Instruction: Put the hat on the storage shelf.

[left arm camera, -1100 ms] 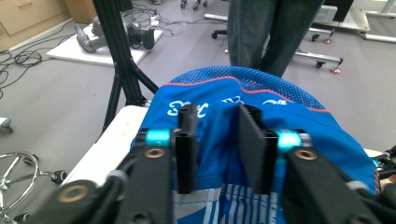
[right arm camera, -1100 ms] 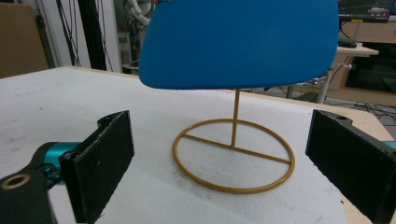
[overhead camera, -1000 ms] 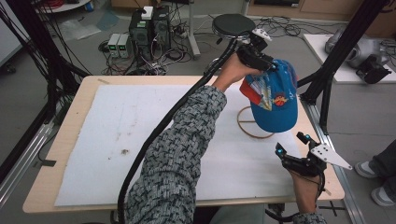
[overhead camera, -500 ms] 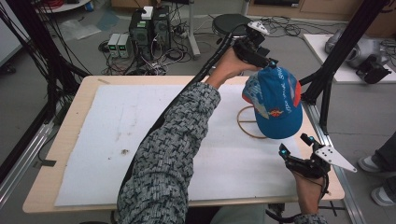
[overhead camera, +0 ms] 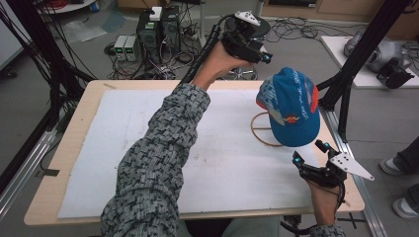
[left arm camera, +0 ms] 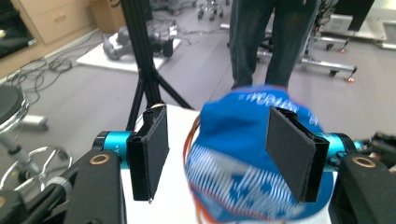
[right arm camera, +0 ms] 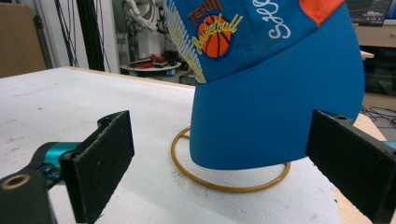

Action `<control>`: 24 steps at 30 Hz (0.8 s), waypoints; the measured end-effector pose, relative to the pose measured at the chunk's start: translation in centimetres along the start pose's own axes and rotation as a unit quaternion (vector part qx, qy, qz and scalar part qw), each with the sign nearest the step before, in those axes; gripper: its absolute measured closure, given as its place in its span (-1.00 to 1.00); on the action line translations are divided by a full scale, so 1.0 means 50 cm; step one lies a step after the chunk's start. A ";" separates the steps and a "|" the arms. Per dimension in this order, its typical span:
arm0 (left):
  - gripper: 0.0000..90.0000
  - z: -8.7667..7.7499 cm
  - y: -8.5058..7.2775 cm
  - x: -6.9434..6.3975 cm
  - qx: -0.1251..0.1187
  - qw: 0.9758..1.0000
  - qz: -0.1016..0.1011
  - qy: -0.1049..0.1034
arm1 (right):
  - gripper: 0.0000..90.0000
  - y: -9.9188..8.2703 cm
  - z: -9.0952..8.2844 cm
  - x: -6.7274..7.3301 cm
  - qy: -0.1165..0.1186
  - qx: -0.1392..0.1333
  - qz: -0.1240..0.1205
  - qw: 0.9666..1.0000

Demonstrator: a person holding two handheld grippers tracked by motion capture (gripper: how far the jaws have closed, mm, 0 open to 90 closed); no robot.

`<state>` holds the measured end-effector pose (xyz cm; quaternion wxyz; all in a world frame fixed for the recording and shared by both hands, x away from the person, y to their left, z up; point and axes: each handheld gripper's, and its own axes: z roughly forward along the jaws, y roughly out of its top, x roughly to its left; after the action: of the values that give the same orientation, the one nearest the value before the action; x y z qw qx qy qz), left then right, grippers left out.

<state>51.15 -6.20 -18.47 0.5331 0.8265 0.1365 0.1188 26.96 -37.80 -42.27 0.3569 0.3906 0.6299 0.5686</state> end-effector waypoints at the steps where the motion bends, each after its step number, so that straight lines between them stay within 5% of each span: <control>1: -0.12 0.000 0.000 0.000 0.000 1.000 0.000 0.000 | -0.85 0.000 0.000 0.000 0.000 0.000 0.000 1.000; 13: -0.17 -0.132 -0.035 0.008 -0.001 0.999 0.002 0.048 | -0.85 0.003 0.015 0.006 0.007 -0.003 -0.005 1.000; 24: -0.22 -0.265 -0.108 0.006 -0.018 0.995 -0.011 0.102 | -0.85 0.005 0.015 0.011 0.005 -0.002 -0.005 1.000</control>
<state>46.38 7.26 -18.03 0.5320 0.7991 0.1969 0.1991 27.41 -36.96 -42.09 0.3569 0.3839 0.6323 0.5705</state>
